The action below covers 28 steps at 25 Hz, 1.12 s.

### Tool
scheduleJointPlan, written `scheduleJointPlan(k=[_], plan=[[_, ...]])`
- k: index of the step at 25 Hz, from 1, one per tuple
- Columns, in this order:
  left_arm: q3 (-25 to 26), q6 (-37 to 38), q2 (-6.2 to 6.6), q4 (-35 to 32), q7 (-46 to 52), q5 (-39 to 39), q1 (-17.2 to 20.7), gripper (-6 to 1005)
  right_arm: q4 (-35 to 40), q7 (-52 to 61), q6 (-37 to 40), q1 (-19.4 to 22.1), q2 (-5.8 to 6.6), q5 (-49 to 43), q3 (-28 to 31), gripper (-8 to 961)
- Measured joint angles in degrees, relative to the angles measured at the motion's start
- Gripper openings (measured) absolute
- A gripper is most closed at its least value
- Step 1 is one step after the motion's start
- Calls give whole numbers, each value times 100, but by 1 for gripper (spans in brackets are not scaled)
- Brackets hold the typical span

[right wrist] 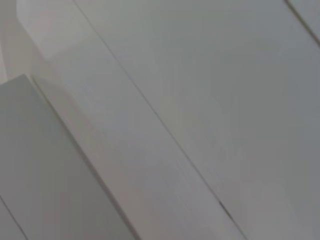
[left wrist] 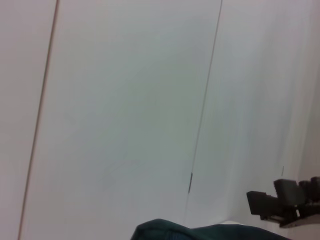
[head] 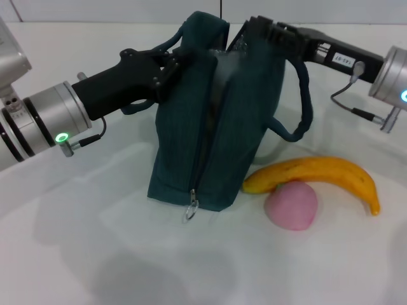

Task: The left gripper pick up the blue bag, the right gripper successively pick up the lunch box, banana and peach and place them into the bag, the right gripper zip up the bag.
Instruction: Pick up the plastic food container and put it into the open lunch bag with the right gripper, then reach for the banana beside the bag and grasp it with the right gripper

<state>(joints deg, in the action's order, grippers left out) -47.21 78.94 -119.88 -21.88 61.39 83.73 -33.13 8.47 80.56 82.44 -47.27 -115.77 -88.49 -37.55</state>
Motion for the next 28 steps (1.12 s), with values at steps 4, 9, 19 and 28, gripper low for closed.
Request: scheduleJointPlan(k=[4, 9, 19, 28], plan=[[12, -53, 0, 0, -63, -60, 16, 41, 627, 3, 437, 346, 13, 72, 11, 399], [19, -55, 0, 0, -118, -69, 92, 41, 1839, 161, 1100, 1099, 63, -37, -48, 512], [19, -54, 0, 15, -199, -71, 153, 41, 3300, 1224, 786, 1770, 120, -2409, -103, 683], [-8, -54, 0, 17, -257, -70, 120, 41, 4317, 3122, 218, 1133, 169, -3575, -1612, 713]])
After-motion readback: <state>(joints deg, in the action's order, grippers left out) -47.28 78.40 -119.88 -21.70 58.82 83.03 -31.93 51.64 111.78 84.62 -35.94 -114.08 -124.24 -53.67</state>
